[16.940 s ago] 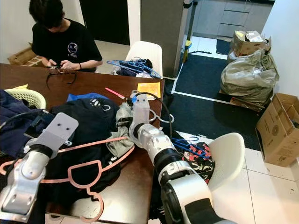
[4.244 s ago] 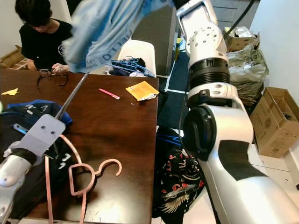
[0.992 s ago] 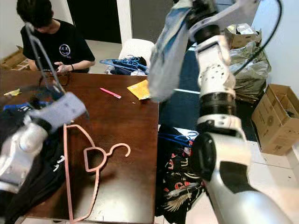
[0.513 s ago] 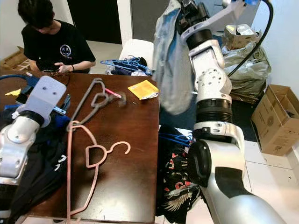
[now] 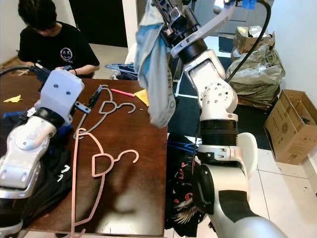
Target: Hang hanger
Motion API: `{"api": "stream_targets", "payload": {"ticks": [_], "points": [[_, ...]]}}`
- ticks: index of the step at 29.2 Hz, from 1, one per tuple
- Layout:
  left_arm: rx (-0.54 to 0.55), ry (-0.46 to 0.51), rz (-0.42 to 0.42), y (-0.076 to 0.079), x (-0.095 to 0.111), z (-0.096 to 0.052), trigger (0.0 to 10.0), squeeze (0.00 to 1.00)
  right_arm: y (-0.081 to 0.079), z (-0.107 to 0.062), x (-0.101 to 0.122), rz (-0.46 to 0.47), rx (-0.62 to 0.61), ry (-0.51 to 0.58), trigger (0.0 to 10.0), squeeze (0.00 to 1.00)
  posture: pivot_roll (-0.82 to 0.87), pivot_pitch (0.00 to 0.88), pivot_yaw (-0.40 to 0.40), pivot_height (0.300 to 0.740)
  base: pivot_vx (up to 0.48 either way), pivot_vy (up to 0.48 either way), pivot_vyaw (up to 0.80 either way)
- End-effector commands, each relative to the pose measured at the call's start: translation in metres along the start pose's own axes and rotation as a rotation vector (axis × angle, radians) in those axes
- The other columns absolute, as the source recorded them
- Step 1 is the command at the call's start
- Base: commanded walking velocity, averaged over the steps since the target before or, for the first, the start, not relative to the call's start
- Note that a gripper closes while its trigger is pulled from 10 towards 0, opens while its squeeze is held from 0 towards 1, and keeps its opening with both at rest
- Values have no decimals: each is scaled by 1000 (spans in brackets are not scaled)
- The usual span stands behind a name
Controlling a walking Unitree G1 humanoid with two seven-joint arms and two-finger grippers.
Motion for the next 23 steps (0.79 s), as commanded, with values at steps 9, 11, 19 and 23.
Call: {"api": "stream_targets", "payload": {"ticks": [9, 11, 19, 23], "points": [[-131, 47, -53, 25, 11, -1, 10000, 0, -57, -6, -10, 67, 267, -49, 0, 0, 112, 0, -10, 740, 0, 0, 0], [-193, 61, -100, 37, 15, -4, 10000, 0, -63, -8, -14, 70, 284, -63, 0, 0, 113, 0, -10, 740, 0, 0, 0], [-420, 107, -392, 68, 40, -27, 10000, 0, -40, -6, -43, -42, 154, -170, 0, 0, 119, 0, -12, 740, 0, 0, 0], [-447, 118, -457, 71, 45, -34, 10000, 0, -61, -10, -44, 5, 253, -164, 0, 0, 119, 0, -12, 740, 0, 0, 0]]}}
Point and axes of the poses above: a point about 5 cm out from each wrist's last joint towards the gripper, its own z axis pointing out of the wrist towards the gripper, its own x axis along the axis of the wrist's last joint, y = z × x, the point moved 6 cm from there along z, pointing out of the wrist towards the gripper, and after that the axes turned 11 degrees about -z, right-handed, at the moved point
